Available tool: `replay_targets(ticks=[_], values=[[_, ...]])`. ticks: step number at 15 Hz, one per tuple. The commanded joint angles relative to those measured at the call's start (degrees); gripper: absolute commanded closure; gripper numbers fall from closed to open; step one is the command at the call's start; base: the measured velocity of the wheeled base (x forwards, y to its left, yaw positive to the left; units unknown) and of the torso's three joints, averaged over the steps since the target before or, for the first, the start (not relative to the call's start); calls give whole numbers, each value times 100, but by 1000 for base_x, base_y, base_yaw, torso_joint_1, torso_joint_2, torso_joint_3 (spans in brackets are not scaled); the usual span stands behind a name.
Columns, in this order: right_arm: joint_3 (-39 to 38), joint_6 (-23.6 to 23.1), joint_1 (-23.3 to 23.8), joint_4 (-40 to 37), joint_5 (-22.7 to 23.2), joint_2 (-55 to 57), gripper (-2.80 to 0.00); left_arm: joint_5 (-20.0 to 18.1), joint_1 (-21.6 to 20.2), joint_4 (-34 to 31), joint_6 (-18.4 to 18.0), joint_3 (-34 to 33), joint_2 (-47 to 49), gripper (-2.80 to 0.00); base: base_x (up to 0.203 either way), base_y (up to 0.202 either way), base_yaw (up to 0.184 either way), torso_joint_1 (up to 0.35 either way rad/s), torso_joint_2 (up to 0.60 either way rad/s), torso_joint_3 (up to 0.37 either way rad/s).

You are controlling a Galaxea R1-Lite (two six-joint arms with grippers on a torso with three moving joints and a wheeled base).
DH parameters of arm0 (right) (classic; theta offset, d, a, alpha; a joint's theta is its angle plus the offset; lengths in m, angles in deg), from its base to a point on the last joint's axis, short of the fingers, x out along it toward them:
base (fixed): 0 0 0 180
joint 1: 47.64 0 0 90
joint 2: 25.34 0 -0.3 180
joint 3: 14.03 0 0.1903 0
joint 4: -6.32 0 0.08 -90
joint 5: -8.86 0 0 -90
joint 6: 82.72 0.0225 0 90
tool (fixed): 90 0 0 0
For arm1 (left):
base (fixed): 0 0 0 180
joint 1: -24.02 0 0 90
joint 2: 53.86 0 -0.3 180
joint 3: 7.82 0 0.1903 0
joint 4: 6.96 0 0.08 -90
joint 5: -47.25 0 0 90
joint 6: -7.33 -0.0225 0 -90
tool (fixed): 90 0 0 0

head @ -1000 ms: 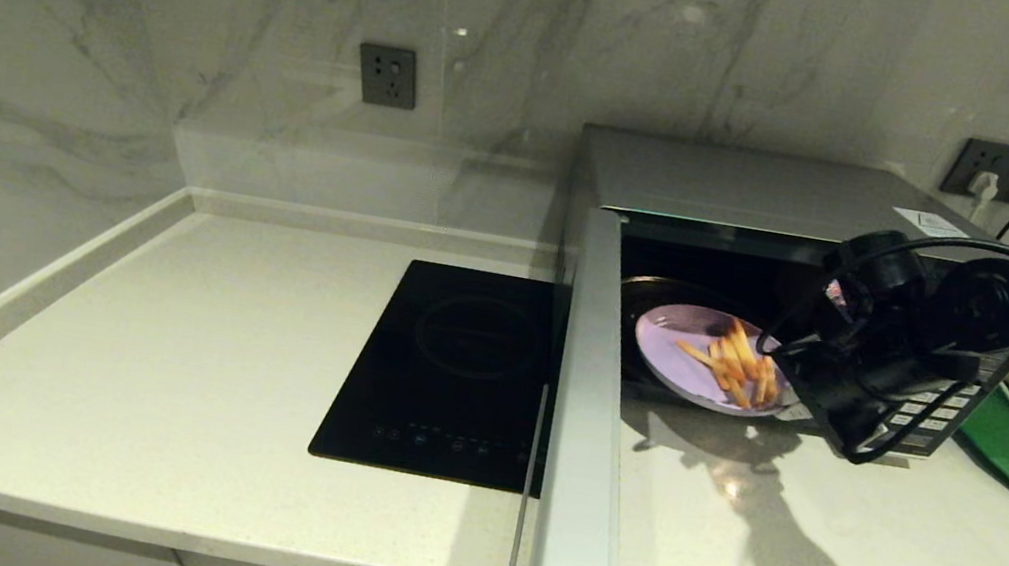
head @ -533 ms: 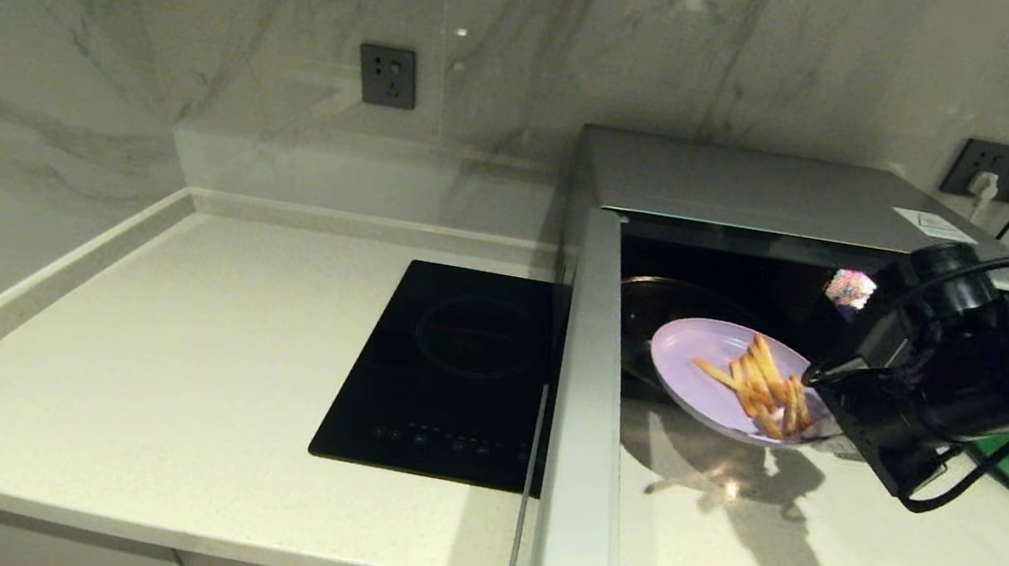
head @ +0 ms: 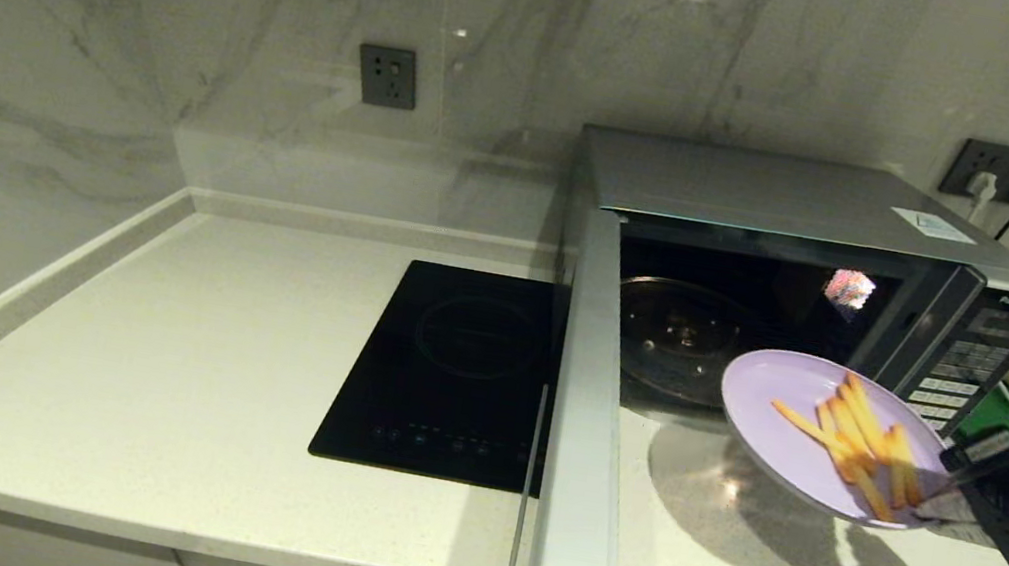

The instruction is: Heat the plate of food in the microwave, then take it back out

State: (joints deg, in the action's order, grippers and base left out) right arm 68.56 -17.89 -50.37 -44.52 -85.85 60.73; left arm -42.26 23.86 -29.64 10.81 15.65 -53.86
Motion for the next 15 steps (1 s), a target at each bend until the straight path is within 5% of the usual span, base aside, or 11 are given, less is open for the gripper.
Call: replay_targets(ticks=[1,5,10,15], values=[[-548,-103,617,4,6,-701,0,4,-2,2,3,-1,0,0,0,0,0,0,0,0],[-1315,-526,1796,737,119,-838,0,4,-2,2,3,-1,0,0,0,0,0,0,0,0],[-1440,-1059,3333,1142,851,-155,0,4,-2,2,3,-1,0,0,0,0,0,0,0,0],[-1448,-1476,4247,1842,1164,823,0,4,-2,2,3,-1,0,0,0,0,0,0,0,0]])
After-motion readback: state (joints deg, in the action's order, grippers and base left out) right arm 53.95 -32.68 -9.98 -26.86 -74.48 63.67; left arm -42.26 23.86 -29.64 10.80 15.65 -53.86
